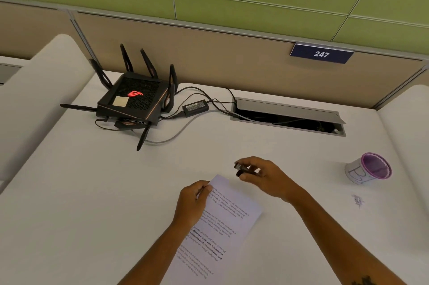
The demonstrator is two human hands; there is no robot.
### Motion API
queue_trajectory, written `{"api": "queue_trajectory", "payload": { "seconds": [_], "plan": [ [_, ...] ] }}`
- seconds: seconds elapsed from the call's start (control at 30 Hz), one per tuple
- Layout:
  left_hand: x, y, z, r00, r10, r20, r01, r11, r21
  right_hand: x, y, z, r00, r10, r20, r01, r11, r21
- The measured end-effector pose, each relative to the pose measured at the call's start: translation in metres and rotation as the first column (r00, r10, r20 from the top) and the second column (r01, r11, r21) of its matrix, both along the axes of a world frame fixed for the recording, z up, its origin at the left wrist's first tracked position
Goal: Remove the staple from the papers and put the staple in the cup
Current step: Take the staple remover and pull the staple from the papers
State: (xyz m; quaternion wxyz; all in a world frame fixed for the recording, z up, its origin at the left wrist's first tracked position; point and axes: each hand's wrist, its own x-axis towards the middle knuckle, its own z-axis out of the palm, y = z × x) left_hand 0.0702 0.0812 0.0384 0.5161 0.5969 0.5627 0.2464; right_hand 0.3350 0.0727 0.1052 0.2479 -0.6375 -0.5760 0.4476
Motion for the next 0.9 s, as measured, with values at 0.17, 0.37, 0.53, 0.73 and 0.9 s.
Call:
{"api": "queue_trajectory", "payload": {
  "seconds": [0.17, 0.37, 0.53, 0.73, 0.9],
  "plan": [
    [-0.005, -0.008, 0.006, 0.998, -0.044, -0.034, 0.045, 0.998, 0.033, -0.027, 0.0, 0.013, 0.918, 0.266, 0.293, -0.28, 0.96, 0.006],
    [-0.011, -0.017, 0.016, 0.993, -0.096, -0.062, 0.101, 0.99, 0.095, -0.048, -0.001, 0.028, 0.773, 0.37, 0.515, -0.418, 0.908, -0.025],
    [-0.017, -0.02, 0.019, 0.99, -0.119, -0.075, 0.127, 0.984, 0.121, -0.06, -0.003, 0.037, 0.681, 0.416, 0.603, -0.496, 0.867, -0.037],
    [-0.021, -0.023, 0.022, 0.986, -0.147, -0.083, 0.158, 0.978, 0.137, -0.069, -0.002, 0.042, 0.63, 0.423, 0.651, -0.532, 0.846, -0.036],
    [-0.021, -0.023, 0.022, 0.984, -0.161, -0.071, 0.17, 0.974, 0.15, -0.074, -0.003, 0.044, 0.603, 0.427, 0.674, -0.55, 0.835, -0.037]
  ]
}}
